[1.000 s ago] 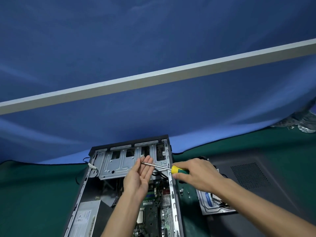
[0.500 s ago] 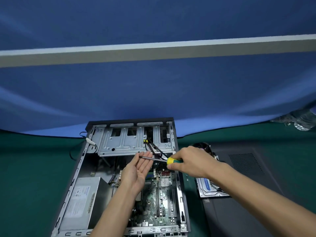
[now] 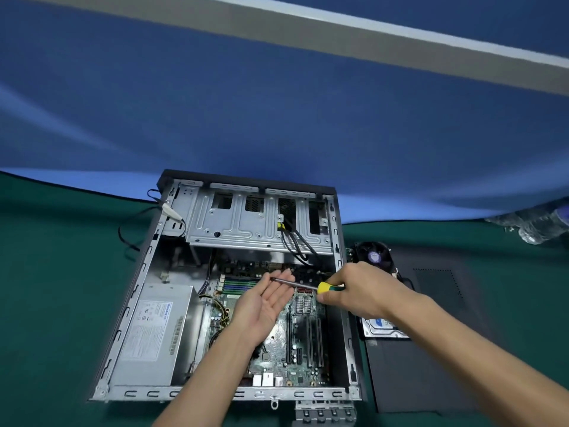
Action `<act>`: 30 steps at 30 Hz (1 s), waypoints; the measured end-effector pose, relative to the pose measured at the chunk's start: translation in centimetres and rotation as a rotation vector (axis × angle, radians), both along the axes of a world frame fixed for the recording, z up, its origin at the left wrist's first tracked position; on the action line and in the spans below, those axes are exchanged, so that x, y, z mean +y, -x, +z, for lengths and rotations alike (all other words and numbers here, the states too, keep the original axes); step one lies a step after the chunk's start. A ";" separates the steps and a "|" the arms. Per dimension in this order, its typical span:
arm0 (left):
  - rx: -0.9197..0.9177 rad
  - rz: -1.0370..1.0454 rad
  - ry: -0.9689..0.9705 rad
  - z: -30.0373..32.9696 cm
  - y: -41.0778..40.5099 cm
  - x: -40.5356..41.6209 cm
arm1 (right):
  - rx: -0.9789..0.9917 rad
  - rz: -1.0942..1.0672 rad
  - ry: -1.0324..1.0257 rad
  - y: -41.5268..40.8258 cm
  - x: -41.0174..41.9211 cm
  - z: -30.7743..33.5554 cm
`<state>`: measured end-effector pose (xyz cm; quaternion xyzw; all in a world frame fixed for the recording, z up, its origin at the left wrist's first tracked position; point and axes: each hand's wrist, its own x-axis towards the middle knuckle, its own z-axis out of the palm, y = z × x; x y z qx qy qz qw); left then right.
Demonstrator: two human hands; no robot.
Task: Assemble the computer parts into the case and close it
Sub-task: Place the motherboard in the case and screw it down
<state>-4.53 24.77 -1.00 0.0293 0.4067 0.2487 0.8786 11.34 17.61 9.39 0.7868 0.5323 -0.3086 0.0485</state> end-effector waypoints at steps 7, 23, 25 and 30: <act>-0.026 -0.048 0.034 -0.8 0.0 0.4 | -0.060 -0.052 0.023 0.9 -0.6 -0.2; -0.054 -0.144 0.038 -0.8 -0.6 -0.3 | -0.102 -0.126 0.068 2.2 -2.4 1.4; -0.081 -0.141 0.031 -0.7 -0.7 -0.3 | -0.083 -0.164 0.063 2.5 -1.9 1.9; -0.143 -0.068 0.020 -0.5 -0.5 0.2 | 0.059 -0.291 0.022 2.9 -1.0 2.5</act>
